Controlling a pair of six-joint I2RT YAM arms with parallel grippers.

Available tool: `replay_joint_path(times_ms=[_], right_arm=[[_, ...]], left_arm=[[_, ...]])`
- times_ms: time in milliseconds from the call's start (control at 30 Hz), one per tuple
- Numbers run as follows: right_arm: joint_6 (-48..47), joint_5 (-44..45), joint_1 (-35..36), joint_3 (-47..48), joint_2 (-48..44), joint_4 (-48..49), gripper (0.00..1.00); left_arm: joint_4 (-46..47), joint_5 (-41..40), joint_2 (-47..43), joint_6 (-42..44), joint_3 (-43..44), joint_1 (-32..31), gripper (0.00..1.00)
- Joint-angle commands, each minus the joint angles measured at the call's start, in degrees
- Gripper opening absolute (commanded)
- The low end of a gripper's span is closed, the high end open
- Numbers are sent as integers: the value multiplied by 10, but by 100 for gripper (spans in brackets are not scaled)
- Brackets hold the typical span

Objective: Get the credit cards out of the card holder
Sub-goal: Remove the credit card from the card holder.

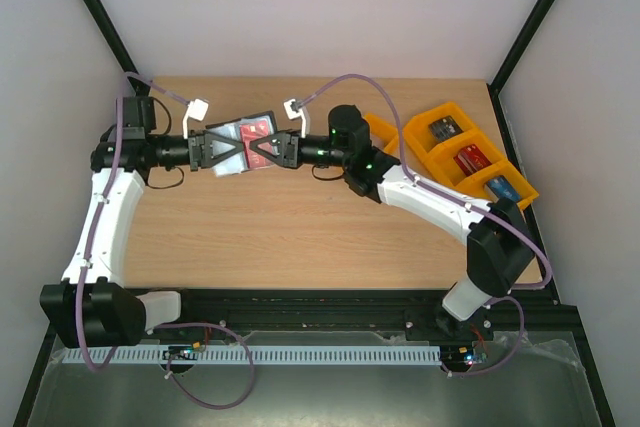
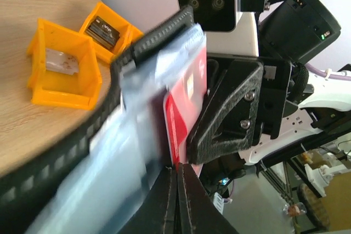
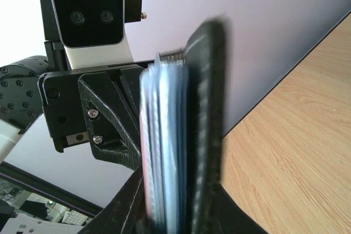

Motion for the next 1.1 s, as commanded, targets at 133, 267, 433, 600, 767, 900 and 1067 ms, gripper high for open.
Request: replay_joint_path(times_ms=[133,267,433,600,767,900,1067], right_arm=[[-16,-26,-8,-4,-36,15,13],[6,-41,-8,-8,-29,44,2],[14,-20,-8,-7,-34,46,2],[74,59,0,-18,-33,127,2],[101,126,36,-27,-10,197,2],[119,154,55,-21,12,217,2],[141,158,71,-16,43,245,2]], left_arm=[[-40,0,-1,57,22,11,2],[-16,6,-5,38,5,8,2],[-2,-13,-12,32,-8,5,11],[57,19,-7,-32,-29,-13,25],[147,40,-3,-127,-31,-28,25],[181,43,-5,-161,-29,-42,30],[217,43,1,-202,-29,-54,24]])
